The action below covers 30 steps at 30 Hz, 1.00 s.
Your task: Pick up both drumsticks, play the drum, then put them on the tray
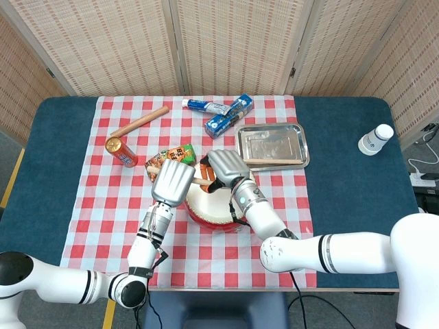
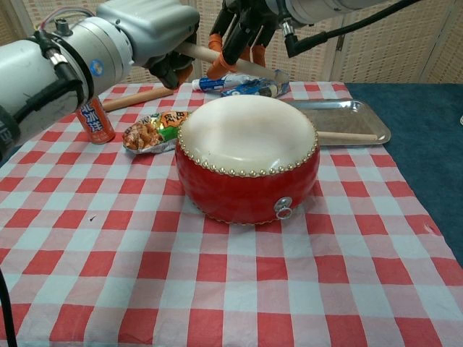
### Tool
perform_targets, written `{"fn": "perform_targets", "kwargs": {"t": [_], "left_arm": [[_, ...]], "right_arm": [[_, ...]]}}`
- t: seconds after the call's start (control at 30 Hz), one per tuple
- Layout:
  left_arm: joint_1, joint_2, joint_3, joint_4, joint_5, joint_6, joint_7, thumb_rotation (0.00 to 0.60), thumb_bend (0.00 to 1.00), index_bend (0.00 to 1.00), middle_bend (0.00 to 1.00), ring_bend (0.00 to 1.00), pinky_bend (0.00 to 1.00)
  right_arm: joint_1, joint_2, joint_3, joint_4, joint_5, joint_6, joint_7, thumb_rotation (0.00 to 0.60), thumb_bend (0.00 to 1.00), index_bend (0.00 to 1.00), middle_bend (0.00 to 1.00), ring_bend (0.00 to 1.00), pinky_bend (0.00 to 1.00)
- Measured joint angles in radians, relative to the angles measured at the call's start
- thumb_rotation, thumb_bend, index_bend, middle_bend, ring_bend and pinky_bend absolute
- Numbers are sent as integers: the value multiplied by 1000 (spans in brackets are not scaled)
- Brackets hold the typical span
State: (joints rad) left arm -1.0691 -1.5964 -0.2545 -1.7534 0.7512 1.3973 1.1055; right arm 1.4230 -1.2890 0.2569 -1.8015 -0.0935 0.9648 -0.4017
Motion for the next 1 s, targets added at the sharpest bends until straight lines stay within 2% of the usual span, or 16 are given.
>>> {"fn": "perform_targets", "kwargs": {"t": [0.13, 0.37, 0.47, 0.6, 0.8, 0.9, 1.0], "left_arm": [[1, -1, 6, 1, 13, -2, 6, 600, 565, 808, 945, 830, 1000], [5, 6, 16, -2, 34, -7, 14, 600, 541, 542, 678, 605, 977], [8, 7, 14, -4, 37, -9, 14, 600, 512, 436, 561, 512, 867], [8, 12, 13, -12, 32, -15, 23, 600, 473, 263, 371, 342, 655], [9, 15, 10, -13, 28, -23, 23, 600, 424, 78, 143, 90, 374], [11, 15, 6, -11, 31, -24, 13, 600, 405, 15, 70, 25, 318], [13, 16, 1, -9, 34, -24, 8, 600, 402, 0, 21, 0, 289]], "right_arm": [[-5, -7, 5, 2, 4, 6, -19, 600, 287, 829, 772, 669, 666], [-14, -15, 18, 0, 7, 25, -51, 600, 288, 866, 790, 689, 675], [-17, -19, 23, -1, 7, 35, -62, 600, 289, 883, 800, 699, 682], [-21, -27, 30, -1, 9, 49, -79, 600, 290, 909, 813, 716, 688], [-29, -38, 37, 2, 9, 65, -106, 600, 292, 924, 822, 721, 693], [-36, -41, 41, 3, 6, 66, -114, 600, 292, 931, 826, 727, 695], [-41, -44, 41, 5, 3, 67, -125, 600, 293, 938, 830, 731, 700]]}}
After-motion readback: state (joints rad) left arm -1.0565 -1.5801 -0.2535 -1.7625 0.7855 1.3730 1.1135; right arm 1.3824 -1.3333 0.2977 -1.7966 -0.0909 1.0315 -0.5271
